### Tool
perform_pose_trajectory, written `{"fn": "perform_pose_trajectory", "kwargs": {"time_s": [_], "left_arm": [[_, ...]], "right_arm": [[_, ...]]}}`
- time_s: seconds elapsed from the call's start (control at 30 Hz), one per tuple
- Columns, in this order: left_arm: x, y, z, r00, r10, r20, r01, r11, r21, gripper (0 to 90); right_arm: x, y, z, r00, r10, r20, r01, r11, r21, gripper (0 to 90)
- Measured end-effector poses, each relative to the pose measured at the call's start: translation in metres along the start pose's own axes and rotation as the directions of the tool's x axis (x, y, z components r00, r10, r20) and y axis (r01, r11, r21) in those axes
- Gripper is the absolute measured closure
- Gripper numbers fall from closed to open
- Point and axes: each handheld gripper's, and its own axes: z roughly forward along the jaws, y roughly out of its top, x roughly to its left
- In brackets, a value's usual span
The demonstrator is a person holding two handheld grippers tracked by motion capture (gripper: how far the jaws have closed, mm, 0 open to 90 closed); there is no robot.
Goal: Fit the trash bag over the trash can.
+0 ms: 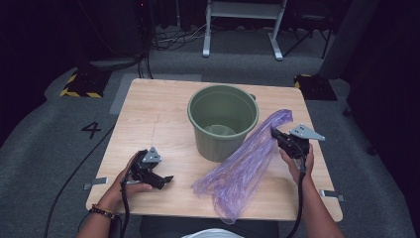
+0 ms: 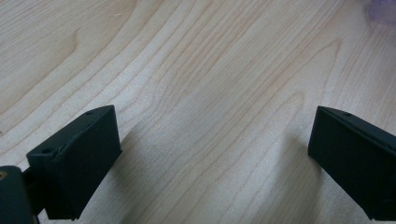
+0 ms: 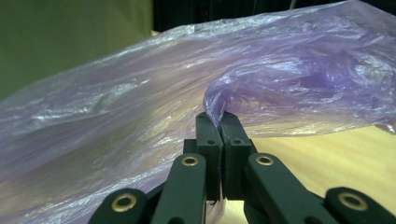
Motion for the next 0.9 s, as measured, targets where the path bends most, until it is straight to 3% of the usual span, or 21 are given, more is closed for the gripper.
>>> {"fn": "perform_pose_trajectory", "kwargs": {"time_s": [0.27, 0.47, 0.9], "left_arm": [[0.0, 0.0, 0.0, 1.0, -0.001, 0.0, 0.001, 1.0, 0.0, 2.1], [0.0, 0.0, 0.0, 1.0, -0.002, 0.0, 0.002, 1.0, -0.001, 2.1], [0.0, 0.0, 0.0, 1.0, -0.002, -0.001, 0.002, 1.0, 0.0, 2.1]], "right_arm": [[0.011, 0.017, -0.023, 0.9983, -0.058, -0.006, 0.057, 0.993, -0.101, 88.6], [0.023, 0.029, -0.038, 0.994, -0.102, -0.038, 0.094, 0.979, -0.18, 88.3], [0.049, 0.054, -0.046, 0.9789, -0.183, -0.091, 0.156, 0.957, -0.245, 88.1]]}}
